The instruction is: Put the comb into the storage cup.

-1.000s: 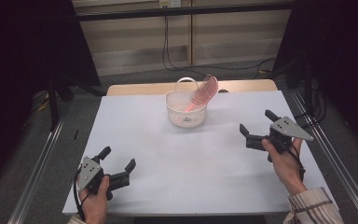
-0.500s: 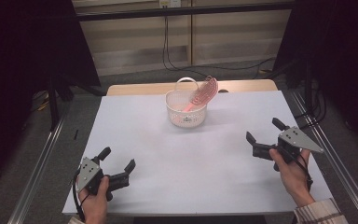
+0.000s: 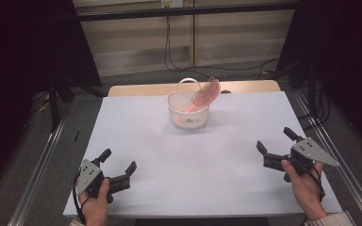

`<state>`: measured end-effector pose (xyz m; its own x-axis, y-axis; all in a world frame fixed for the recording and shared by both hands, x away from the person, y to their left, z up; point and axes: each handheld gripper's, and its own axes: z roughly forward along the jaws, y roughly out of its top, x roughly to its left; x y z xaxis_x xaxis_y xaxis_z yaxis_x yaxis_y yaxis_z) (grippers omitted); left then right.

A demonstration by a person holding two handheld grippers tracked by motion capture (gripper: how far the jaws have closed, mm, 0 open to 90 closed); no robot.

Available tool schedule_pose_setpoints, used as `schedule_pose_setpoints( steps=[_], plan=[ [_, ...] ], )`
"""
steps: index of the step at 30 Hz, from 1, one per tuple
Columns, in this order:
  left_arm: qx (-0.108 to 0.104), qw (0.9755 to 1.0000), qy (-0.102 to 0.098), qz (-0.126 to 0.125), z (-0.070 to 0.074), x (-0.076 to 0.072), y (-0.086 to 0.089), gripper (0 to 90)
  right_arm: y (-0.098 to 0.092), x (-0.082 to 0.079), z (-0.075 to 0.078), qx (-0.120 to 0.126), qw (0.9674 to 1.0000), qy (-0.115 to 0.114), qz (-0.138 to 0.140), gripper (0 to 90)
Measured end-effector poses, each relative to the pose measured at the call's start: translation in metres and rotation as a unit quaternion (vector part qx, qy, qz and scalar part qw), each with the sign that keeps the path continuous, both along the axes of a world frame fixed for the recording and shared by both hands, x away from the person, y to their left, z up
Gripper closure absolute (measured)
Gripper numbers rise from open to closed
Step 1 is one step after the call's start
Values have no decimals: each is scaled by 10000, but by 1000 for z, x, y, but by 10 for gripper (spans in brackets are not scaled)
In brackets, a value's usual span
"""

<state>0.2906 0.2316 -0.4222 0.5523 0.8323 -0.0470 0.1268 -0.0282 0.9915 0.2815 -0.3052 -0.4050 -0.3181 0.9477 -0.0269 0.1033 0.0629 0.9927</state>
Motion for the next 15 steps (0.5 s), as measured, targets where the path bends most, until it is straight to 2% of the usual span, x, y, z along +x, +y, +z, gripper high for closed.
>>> schedule_pose_setpoints(
  steps=[15],
  plan=[
    [-70, 10000, -3, 13, 0, -3, 0, 10, -15, -25, -7, 106, 9998, -57, -128, 0]
  ],
)
